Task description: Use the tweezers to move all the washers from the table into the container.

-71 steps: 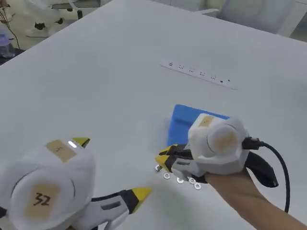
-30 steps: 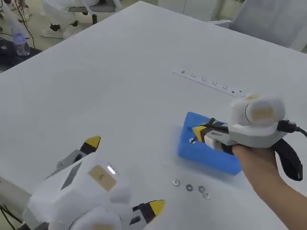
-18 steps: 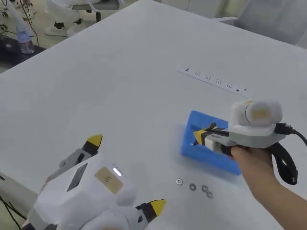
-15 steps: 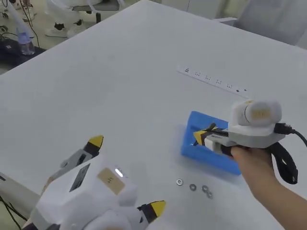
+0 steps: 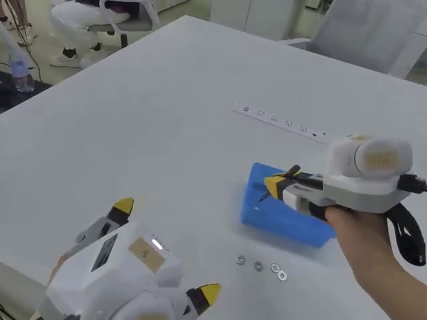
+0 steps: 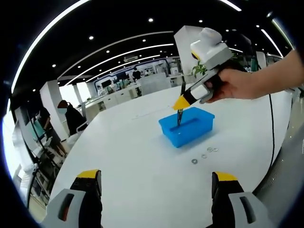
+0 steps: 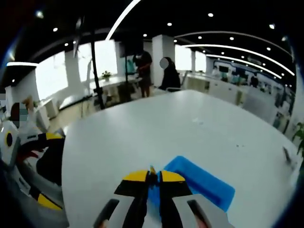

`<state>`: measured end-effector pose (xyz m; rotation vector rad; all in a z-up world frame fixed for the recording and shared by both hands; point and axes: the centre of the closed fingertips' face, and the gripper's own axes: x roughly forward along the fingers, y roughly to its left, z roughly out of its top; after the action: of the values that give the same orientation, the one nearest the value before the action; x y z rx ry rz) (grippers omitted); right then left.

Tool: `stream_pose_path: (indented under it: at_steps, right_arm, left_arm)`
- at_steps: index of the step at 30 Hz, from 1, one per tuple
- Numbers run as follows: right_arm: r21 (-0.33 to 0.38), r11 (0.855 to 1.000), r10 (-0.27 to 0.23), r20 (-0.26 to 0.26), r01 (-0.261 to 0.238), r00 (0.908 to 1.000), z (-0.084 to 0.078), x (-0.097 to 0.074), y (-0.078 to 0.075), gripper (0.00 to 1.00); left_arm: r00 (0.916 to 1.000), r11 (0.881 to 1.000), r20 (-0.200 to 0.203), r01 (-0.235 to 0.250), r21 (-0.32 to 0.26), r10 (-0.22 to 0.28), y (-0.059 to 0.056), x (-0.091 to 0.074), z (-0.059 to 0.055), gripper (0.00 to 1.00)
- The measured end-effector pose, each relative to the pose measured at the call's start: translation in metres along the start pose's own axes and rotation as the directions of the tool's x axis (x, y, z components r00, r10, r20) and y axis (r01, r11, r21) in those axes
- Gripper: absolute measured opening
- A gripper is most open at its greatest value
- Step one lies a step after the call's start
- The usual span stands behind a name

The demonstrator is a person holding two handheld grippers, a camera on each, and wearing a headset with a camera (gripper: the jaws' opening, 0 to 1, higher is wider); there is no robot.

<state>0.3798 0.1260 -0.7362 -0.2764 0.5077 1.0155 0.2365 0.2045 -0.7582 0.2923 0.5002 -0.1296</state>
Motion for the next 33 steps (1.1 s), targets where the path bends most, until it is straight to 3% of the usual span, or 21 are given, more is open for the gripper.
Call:
stream_pose_path:
  at_steps: [4, 6, 10, 21, 28, 33]
  right_arm:
    - [0.007, 1.0, 0.009, 0.011, -0.009, 0.9999, -0.001, -0.012, 0.014, 0.04]
    - [0.025, 0.999, 0.029, 0.01, -0.03, 0.9995, -0.007, -0.016, 0.027, 0.04]
    - [0.025, 0.999, 0.04, -0.021, -0.039, 0.999, -0.023, -0.018, 0.039, 0.04]
    - [0.054, 0.993, 0.112, -0.124, -0.106, 0.986, -0.063, 0.001, 0.053, 0.04]
    - [0.063, 0.991, 0.129, -0.154, -0.121, 0.9797, -0.073, 0.01, 0.056, 0.05]
    - [0.03, 0.992, 0.126, -0.175, -0.122, 0.9764, -0.077, 0.013, 0.056, 0.05]
  left_arm:
    - [0.9999, 1.0, 0.01, 0.004, -0.001, -0.004, -0.001, -0.001, 0.002, 0.99]
    - [0.9996, 1.0, 0.028, 0.002, -0.005, -0.002, 0.0, -0.002, 0.005, 0.99]
    - [0.9998, 1.0, 0.018, 0.003, -0.003, -0.003, 0.0, -0.001, 0.003, 0.99]
    - [0.9995, 1.0, 0.032, -0.002, -0.005, 0.002, 0.002, -0.002, 0.005, 0.98]
    - [0.9996, 1.0, 0.028, -0.009, -0.002, 0.009, 0.003, -0.002, 0.004, 0.97]
    - [0.9998, 1.0, 0.017, -0.006, 0.003, 0.006, 0.002, -0.001, 0.002, 0.98]
